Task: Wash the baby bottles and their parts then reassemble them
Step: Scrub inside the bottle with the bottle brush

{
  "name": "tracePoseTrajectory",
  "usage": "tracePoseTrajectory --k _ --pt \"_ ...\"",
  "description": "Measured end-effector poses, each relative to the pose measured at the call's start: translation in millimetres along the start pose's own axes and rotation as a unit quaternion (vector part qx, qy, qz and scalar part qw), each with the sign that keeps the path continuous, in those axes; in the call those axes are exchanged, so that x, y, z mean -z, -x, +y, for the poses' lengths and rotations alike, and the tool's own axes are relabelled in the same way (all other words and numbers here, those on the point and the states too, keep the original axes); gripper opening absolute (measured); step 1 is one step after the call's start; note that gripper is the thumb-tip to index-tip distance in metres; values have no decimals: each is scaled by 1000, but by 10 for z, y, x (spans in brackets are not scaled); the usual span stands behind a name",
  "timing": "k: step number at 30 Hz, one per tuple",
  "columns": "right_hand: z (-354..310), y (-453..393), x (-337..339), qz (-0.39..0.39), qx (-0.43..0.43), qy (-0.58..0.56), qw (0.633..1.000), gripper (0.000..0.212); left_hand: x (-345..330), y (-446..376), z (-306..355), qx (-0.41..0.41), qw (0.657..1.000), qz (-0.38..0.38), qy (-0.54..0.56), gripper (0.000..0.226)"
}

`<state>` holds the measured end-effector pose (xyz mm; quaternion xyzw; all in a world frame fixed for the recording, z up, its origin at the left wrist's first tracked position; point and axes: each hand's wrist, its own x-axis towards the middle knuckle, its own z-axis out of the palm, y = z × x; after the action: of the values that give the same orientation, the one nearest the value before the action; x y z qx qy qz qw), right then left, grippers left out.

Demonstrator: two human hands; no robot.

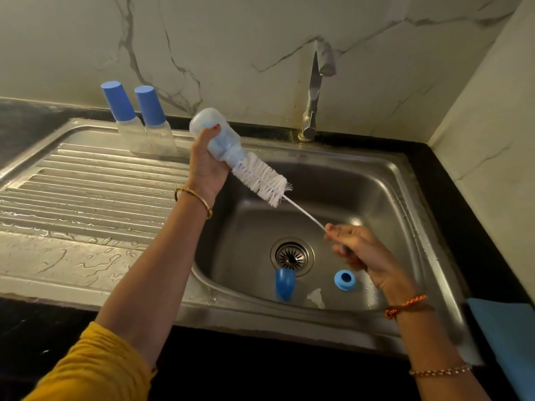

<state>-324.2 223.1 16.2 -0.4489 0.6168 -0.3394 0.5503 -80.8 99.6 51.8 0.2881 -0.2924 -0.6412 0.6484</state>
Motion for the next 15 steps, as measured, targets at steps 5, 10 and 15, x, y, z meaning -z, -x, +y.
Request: tracePoseTrajectory --k 5,10,15 --pt "67 -35 43 303 297 248 871 11 -40 -31 25 -21 998 54 6 95" --pt "23 -13 -113 275 223 171 919 21 11 -5 -3 -2 999 27 25 123" --pt "51 -51 -11 -77 -146 -92 982 43 -59 7 14 -15 999 16 -39 71"
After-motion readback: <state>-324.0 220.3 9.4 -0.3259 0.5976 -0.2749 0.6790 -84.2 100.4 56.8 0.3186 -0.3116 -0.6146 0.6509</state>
